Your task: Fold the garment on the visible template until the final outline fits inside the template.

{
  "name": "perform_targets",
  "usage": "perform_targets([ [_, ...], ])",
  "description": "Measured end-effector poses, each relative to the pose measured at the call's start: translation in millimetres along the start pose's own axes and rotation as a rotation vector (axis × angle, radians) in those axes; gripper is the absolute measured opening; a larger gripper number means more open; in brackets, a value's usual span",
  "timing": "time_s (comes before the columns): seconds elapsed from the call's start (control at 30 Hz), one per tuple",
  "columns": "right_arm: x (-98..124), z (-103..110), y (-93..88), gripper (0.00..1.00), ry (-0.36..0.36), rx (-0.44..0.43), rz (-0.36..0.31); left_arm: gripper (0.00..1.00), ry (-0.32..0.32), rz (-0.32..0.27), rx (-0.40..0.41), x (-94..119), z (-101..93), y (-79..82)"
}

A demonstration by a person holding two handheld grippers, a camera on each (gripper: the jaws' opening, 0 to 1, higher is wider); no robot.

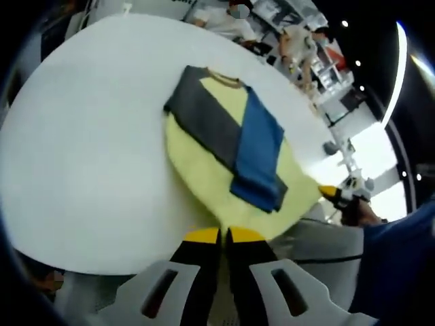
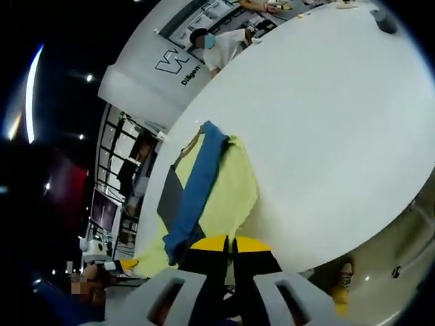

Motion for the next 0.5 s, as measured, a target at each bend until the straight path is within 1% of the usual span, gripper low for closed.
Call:
perform_targets([
  [0.13,6,1,-6.0,0.0,0.011,-0.018,-0.002,0.04,-0.015,0.007,0.003,6,-9.8,-5.4],
  [0.23,9,3,-8.8,0.0,0.014,-0.026,-0.006,0.04,-0.022,0.001,-0.004,9,-13.0,-6.1],
  [0.4,8,6,-8.5,0.0,0.017,-0.031,-0.009,0.04,-0.023,-0.005,-0.006,10,-16.9,-7.0],
  [0.5,5,6,-7.2,0.0,0.009,-0.03,0.002,0.04,-0.019,-0.002,-0.011,10,-18.1,-7.0],
])
Point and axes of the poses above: the point that each gripper's makers call its tool centre point, and the gripper's own axes: x roughly backward along the fingers, z roughly to its left, y roughly out of its top, the point moved 1 cm from there along x, roughly backward along the fingers, and after that the axes turned 13 degrees about z, right-handed, at the moved point
